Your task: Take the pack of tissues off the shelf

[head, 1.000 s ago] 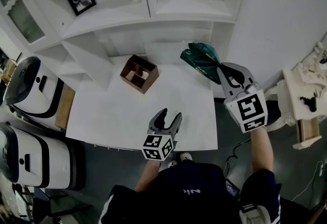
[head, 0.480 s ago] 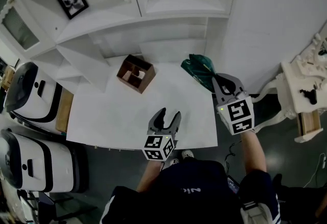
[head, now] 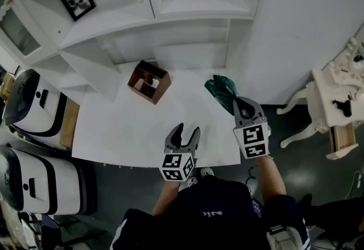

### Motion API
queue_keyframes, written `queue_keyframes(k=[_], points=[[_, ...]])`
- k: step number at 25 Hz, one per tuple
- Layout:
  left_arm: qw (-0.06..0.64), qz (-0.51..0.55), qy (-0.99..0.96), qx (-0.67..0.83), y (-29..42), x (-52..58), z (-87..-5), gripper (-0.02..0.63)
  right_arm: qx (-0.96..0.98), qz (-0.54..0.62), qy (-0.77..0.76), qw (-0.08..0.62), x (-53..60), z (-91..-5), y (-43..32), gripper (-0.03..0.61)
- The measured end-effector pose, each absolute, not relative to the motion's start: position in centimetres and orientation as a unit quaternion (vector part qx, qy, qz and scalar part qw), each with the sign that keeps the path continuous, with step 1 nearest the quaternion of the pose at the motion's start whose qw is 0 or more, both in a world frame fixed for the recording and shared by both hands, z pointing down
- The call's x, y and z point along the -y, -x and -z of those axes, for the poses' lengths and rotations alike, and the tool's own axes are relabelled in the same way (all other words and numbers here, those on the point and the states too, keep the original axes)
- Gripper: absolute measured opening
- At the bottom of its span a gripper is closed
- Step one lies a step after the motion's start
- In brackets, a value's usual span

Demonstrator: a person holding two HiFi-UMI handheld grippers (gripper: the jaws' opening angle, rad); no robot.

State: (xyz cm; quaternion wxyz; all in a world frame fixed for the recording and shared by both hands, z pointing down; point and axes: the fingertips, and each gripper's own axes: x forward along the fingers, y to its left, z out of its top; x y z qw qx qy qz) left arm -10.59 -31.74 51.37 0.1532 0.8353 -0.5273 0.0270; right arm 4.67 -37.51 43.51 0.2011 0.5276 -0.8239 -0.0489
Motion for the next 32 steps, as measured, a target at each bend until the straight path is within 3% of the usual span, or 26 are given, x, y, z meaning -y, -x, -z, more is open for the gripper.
queue_keyframes(k=[22,28,32], points=[[0.157,-0.103,-0.816,0.547,11.6,30.4,-58.4,0.249,0.793,-0.072,-0.545,0.262,33.0,-59.5,-3.5,0.009],[0.146,-0.099,-0.816,0.550,11.6,31.1,-57.8,0.247,0.796,-0.063,-0.547,0.252,33.6,-58.6,-3.4,0.009],[0.130,-0.099,-0.815,0.556,11.4,31.2,-57.3,0.166,0.798,-0.059,-0.548,0.246,33.7,-58.4,-3.6,0.009]])
